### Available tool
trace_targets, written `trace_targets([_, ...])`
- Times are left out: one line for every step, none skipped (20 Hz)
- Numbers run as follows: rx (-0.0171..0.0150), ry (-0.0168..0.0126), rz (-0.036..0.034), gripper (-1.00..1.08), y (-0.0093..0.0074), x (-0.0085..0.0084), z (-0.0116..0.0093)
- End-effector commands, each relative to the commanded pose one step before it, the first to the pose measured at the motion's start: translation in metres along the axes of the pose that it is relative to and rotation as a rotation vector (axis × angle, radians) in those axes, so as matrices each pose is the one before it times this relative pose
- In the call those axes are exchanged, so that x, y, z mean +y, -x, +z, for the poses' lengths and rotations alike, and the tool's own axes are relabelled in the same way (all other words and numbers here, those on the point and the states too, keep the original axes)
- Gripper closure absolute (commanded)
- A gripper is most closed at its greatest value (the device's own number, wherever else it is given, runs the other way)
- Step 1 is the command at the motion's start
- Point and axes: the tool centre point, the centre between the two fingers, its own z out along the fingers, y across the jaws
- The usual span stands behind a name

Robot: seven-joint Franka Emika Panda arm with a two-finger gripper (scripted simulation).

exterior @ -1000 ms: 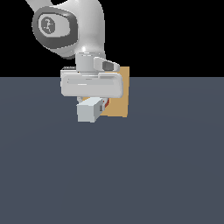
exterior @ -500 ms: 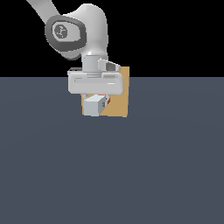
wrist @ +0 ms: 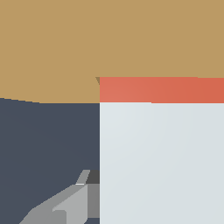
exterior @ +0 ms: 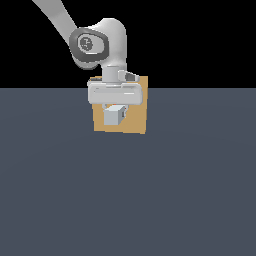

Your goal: Insert the peg into the horizontal hole in a box.

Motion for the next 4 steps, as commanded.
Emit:
trace_targets([0.00243, 0.00576, 0.00234, 1.08, -0.00766, 0.00295, -0.00300])
trace_targets([0.00000, 0.00000, 0.00000, 1.08, -0.00117, 0.00031, 0.00000])
trace_targets([-0.00006, 0.00045, -0.00019, 1.08, -0.00069, 0.00013, -0.00023])
trace_targets([0.00000, 0.00000, 0.00000, 1.08, -0.00016, 0.00008, 0.00000])
